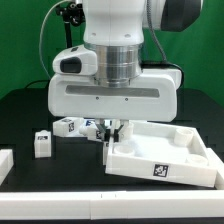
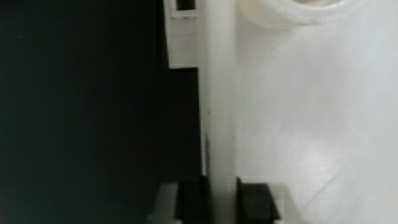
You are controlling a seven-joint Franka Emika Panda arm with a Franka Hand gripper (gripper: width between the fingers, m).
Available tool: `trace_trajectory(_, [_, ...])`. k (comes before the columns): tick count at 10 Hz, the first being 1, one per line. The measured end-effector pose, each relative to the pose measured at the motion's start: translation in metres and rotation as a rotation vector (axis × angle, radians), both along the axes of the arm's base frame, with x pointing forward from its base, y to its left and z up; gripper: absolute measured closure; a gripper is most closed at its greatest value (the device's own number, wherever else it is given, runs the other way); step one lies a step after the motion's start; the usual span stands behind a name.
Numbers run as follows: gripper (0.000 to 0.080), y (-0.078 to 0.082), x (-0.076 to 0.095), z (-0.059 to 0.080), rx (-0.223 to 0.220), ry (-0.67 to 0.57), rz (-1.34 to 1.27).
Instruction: Assemble one leg
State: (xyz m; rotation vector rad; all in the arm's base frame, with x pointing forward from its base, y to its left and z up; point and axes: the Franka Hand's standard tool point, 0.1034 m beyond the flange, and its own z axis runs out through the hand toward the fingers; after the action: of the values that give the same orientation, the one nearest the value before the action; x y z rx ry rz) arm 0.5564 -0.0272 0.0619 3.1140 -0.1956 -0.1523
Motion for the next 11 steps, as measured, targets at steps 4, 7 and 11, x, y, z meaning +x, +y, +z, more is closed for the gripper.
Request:
trace_trajectory(4, [0.0745,0.008,0.002,-0.013,-0.029,0.011,0.006])
trace_trajectory(7, [0.0745,0.008,0.007,-0.016,-0.047,0.007,0.010])
trace_trajectory(11, [0.0745,0.003,0.013,-0.022,-0.069,-0.012,0.019])
